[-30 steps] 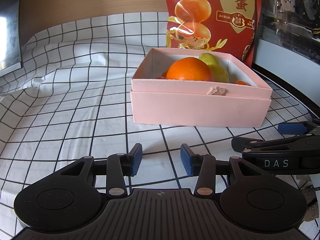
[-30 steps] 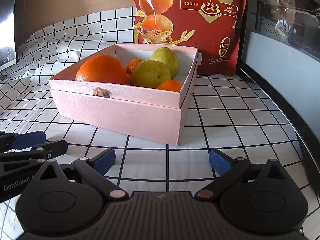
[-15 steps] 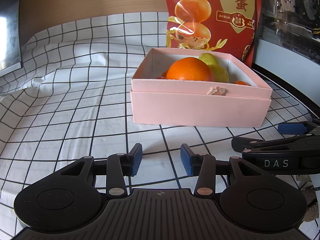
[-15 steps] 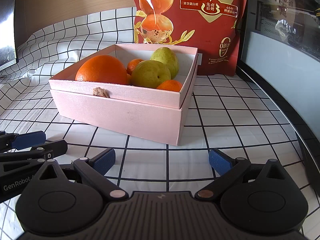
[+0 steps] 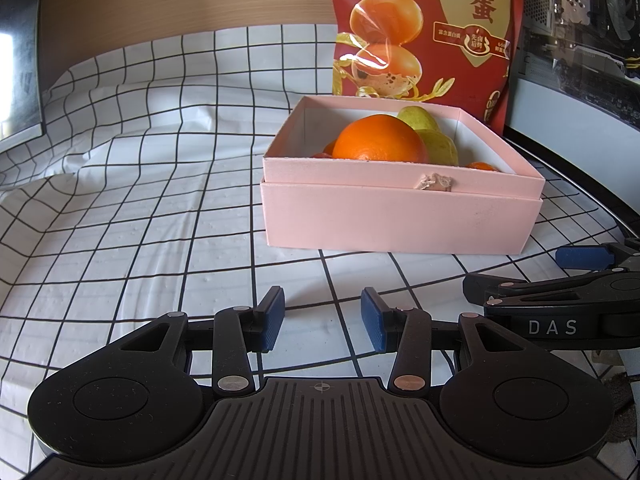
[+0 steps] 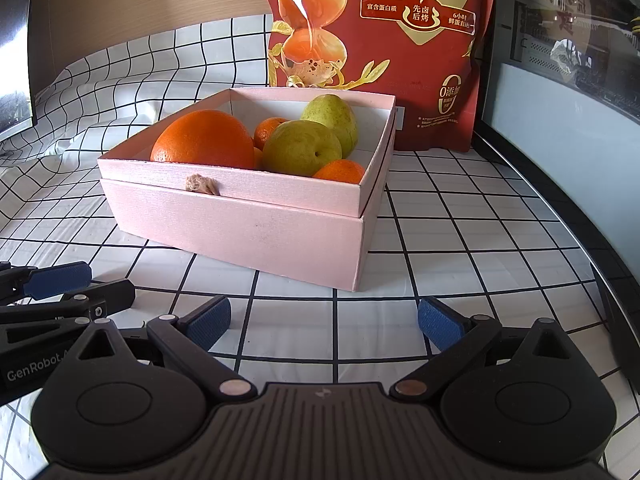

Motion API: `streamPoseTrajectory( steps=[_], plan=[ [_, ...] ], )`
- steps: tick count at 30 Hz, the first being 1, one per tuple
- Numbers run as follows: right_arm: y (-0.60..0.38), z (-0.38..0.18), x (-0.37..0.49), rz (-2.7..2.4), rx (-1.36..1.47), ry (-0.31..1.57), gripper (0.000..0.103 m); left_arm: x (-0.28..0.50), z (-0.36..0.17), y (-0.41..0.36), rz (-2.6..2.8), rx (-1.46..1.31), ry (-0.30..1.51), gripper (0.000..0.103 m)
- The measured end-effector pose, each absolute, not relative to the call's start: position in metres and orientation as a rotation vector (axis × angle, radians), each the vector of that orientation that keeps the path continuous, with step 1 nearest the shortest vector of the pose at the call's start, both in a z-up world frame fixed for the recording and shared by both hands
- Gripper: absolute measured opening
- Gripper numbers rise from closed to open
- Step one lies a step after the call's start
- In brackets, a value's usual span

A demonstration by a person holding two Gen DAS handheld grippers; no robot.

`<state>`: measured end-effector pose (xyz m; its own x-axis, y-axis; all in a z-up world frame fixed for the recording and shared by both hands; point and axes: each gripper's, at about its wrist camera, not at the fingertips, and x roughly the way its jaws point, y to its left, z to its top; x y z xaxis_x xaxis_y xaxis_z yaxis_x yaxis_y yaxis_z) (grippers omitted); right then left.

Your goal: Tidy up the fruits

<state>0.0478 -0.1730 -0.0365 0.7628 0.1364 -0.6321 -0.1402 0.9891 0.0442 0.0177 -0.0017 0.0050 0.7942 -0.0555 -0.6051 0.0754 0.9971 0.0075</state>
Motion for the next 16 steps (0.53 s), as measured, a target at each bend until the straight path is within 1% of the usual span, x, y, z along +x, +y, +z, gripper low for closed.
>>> streamPoseTrajectory(
  steps=[16],
  plan=[
    [-0.1731, -0.0367, 0.0477, 0.15, -0.007, 0.687, 0.1, 0.0186, 0.0051, -0.0023, -0.041, 0.016, 0.651, 0.048]
  ],
)
